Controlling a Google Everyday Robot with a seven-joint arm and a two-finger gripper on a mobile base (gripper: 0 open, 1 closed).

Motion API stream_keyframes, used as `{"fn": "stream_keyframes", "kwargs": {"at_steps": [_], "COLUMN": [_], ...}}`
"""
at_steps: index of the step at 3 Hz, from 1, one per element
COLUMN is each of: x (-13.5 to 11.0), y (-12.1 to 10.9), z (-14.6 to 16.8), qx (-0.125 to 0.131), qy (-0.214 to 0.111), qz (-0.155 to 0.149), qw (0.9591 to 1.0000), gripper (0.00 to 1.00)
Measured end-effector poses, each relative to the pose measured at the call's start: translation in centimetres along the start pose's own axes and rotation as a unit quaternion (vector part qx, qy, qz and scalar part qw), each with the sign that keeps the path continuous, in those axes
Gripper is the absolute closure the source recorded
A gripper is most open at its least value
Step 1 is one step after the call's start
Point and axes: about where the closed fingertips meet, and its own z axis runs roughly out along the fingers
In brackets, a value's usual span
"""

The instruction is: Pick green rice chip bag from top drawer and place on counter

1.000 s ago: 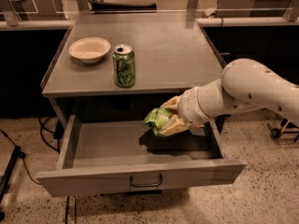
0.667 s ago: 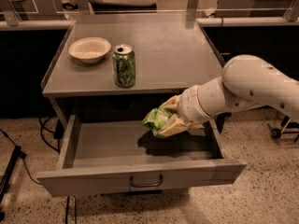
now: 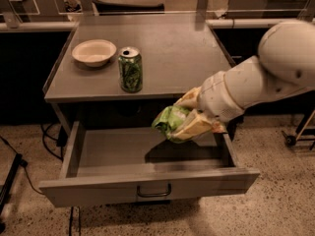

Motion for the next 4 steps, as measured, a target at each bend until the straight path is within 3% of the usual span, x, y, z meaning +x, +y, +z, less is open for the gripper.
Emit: {"fn": "stream_keyframes", "kwargs": {"at_steps": [1, 2, 3, 4], "x": [-2.5, -4.5, -5.1, -4.0], "y": [0.6, -0.5, -2.9, -6.6], "z": [-4.1, -6.9, -8.3, -7.7], "qx": [-0.021, -0.027, -0.014, 0.030], "qy": [0.024, 0.048, 0.057, 0.041], "qz": [0.008, 0.003, -0.014, -0.041], "qw": [0.9995, 0.9985, 0.9982, 0.9979], "gripper": [1.00, 1.00, 1.00, 1.00]}}
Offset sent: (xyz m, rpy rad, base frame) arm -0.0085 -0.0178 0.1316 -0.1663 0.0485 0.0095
